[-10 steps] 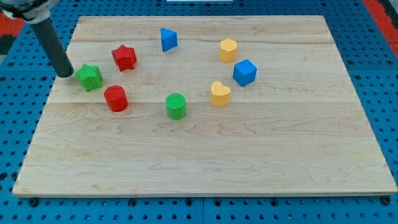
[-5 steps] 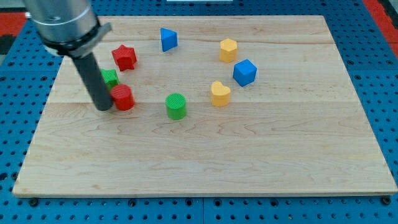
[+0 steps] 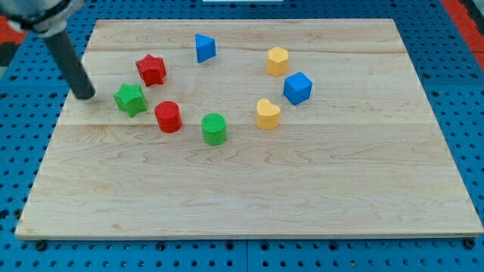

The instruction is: Adjust the red circle and green star diagonal to the green circle

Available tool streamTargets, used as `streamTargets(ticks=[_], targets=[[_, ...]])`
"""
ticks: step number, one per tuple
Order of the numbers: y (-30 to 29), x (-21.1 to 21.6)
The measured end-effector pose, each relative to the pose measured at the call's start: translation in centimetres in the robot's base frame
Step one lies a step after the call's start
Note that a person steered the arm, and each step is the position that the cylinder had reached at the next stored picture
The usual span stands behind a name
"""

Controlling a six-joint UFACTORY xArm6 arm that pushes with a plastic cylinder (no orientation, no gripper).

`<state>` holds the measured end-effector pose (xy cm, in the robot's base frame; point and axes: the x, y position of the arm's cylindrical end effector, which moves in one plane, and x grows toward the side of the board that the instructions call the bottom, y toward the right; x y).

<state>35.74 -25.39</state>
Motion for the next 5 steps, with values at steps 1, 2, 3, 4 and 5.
streamTargets(ticks=[1, 2, 3, 4, 5], targets=[[3.7, -3.4], [6.5, -5.0], [6.5, -6.9], [8.7, -11.3], [12.4, -11.6]])
